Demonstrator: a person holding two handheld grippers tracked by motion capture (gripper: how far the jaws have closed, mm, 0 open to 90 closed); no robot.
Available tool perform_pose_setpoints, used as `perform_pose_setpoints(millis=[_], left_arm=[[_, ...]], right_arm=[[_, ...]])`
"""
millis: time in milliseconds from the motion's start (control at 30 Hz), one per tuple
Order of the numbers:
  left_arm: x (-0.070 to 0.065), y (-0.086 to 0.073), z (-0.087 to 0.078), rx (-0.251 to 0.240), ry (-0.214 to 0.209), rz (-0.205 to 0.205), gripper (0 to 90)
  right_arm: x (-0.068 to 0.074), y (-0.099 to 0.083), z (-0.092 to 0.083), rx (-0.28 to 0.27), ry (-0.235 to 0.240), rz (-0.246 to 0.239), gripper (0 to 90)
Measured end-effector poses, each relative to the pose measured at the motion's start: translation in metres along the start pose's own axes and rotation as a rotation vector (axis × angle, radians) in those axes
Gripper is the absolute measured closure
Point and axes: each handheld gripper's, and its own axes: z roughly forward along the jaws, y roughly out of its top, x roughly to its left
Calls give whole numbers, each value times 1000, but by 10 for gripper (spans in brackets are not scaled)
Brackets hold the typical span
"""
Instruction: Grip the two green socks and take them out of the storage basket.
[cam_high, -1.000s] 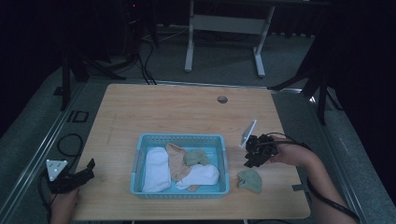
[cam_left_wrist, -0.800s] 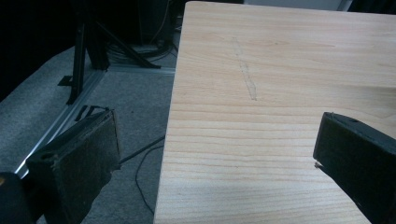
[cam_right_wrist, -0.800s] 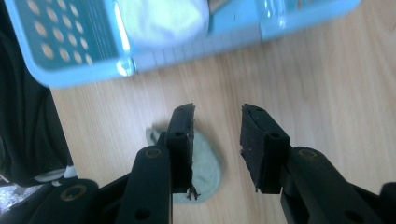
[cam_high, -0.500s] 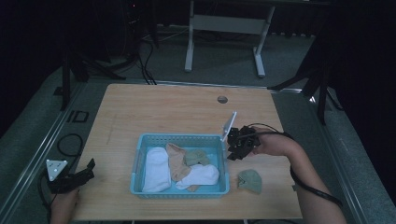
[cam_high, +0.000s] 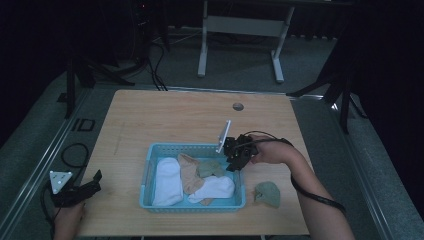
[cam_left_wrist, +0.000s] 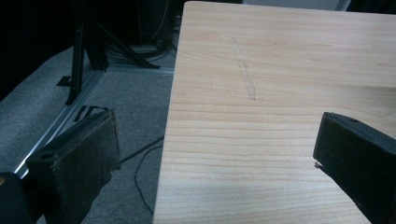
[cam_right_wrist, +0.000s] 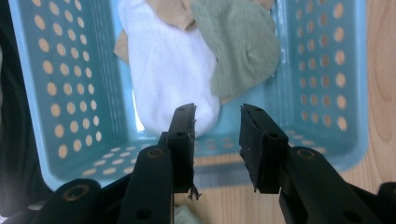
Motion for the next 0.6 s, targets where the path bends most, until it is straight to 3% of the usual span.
perform_pose_setpoints(millis=[600], left_arm=[[0,0,0,-1,-5,-1,7]], right_arm=[[0,40,31,46,28,-72,635]])
